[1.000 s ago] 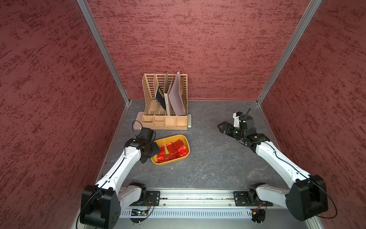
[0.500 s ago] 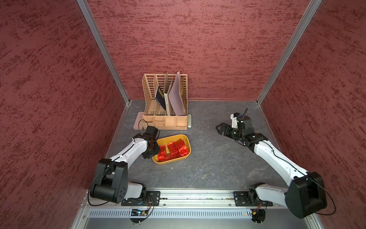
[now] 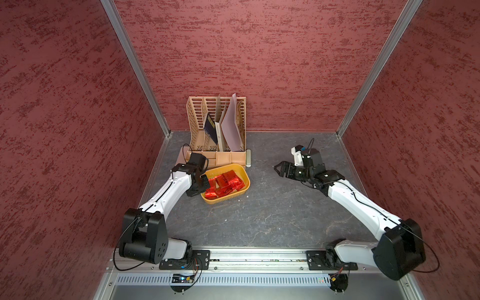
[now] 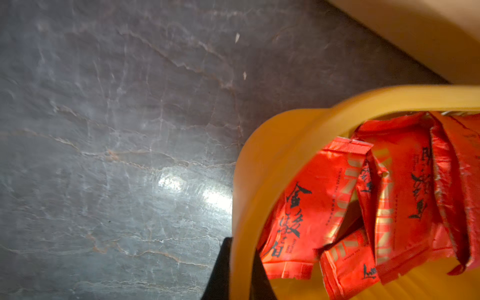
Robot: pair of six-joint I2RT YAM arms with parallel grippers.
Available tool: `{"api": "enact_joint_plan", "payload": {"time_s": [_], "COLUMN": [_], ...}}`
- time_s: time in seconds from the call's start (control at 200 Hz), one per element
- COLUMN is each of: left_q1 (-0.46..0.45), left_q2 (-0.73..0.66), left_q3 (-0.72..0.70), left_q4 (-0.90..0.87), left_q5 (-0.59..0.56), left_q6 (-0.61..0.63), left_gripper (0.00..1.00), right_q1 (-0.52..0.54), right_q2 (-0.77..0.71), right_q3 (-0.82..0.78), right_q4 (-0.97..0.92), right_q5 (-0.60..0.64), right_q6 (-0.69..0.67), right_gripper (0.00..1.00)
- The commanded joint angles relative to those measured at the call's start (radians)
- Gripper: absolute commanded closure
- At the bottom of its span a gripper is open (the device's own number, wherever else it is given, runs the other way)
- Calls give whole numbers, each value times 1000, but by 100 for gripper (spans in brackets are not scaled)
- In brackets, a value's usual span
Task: Take the tea bags out of the storage box
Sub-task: Pick up the storage box at the center of the board, then pick up the tea bag from the storage box.
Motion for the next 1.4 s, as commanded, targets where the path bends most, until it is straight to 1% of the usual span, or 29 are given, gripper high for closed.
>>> {"api": "enact_joint_plan", "payload": {"time_s": [0.0, 0.085, 0.14, 0.185, 0.245, 0.301, 0.461, 0.536, 0.566, 0.656, 0.847, 1.112, 1.232, 1.398], "left_q1": [4, 4, 6, 6, 6, 6, 12, 20, 23, 27, 30, 38, 41, 45], "left_q2": [-18, -35, -49, -59, -66, -73, -94, -101, -103, -107, -107, -106, -101, -101], "left_q3": [58, 55, 43, 28, 8, -9, -27, -29, -30, -33, -36, -38, -37, -36], "left_q4": [-99, -90, -72, -49, -21, 3, 28, 33, 32, 33, 35, 38, 39, 39], "left_q5": [-17, 19, 16, 35, 55, 57, 51, 44, 44, 41, 45, 46, 47, 44], "left_q6": [141, 235, 243, 253, 261, 261, 258, 257, 256, 255, 255, 253, 254, 253], "left_gripper": [100, 100, 100, 100, 100, 100, 100, 100, 100, 100, 100, 100, 100, 100], "right_q1": [105, 189, 240, 274, 308, 324, 331, 334, 333, 335, 335, 334, 335, 332], "right_q2": [92, 222, 298, 362, 436, 490, 585, 628, 644, 674, 740, 776, 771, 758], "right_q3": [153, 285, 373, 435, 505, 555, 619, 652, 664, 670, 703, 735, 736, 737], "right_q4": [-68, -124, -167, -194, -238, -267, -308, -345, -364, -369, -368, -337, -325, -317], "right_q5": [-94, -158, -182, -191, -179, -160, -120, -86, -64, -40, -46, -86, -99, -118], "right_q6": [-21, -39, -41, -38, -38, -31, -6, 0, 6, 12, 24, 40, 41, 44], "right_gripper": [14, 18, 22, 26, 29, 34, 39, 46, 46, 47, 49, 64, 69, 81]}}
